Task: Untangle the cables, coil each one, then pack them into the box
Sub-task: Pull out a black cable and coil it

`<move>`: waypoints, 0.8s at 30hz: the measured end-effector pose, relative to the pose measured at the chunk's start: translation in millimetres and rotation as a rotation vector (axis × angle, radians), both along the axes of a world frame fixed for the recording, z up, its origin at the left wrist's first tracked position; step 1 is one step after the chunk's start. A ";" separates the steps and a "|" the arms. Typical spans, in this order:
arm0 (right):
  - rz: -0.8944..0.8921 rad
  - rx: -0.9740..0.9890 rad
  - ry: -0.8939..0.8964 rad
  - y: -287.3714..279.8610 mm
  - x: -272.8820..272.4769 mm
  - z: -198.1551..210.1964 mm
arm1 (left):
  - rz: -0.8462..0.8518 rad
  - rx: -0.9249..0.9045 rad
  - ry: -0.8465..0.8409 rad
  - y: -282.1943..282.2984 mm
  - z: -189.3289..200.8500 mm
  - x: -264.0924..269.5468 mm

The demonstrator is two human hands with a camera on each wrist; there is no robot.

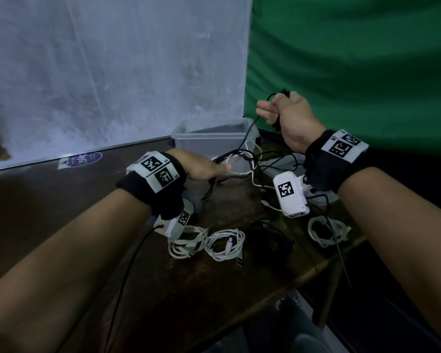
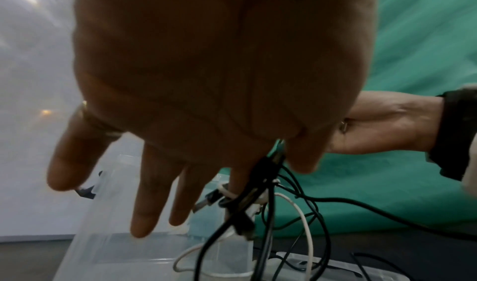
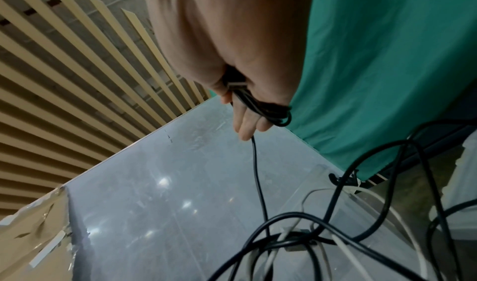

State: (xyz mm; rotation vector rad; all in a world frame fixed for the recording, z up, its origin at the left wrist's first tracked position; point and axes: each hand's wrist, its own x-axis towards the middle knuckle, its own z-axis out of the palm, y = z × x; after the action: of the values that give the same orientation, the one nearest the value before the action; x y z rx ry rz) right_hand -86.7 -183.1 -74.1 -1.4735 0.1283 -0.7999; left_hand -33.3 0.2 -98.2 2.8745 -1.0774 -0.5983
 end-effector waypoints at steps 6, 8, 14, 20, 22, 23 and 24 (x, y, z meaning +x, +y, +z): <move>-0.026 0.013 -0.050 -5.8 0.7 0.9 | 0.070 -0.086 -0.171 3.7 -1.0 14.3; -0.031 0.021 -0.048 -7.4 -1.1 0.8 | 0.124 -0.130 -0.170 5.8 -0.2 17.8; -0.049 -0.115 0.081 -3.1 -5.7 -4.2 | 0.026 -0.234 -0.218 6.4 -0.1 24.7; 0.103 -0.225 0.202 6.5 -9.8 -11.8 | 0.071 -0.609 -0.160 -3.0 -12.1 30.5; 0.152 -0.307 0.287 7.9 -12.9 -13.4 | 0.112 -0.830 -0.124 -4.8 -14.7 30.1; 0.166 -0.329 0.322 7.7 -13.9 -14.1 | 0.130 -0.921 -0.092 -4.8 -15.0 29.9; 0.165 -0.326 0.338 7.4 -14.4 -14.2 | 0.145 -0.980 -0.081 -4.1 -14.4 28.8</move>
State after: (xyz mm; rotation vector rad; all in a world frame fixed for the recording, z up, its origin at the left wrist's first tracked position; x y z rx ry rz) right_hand -101.1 -175.7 -88.4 -1.8958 0.1320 -0.4451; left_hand -4.5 -3.9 -112.6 2.0781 -0.8180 0.0744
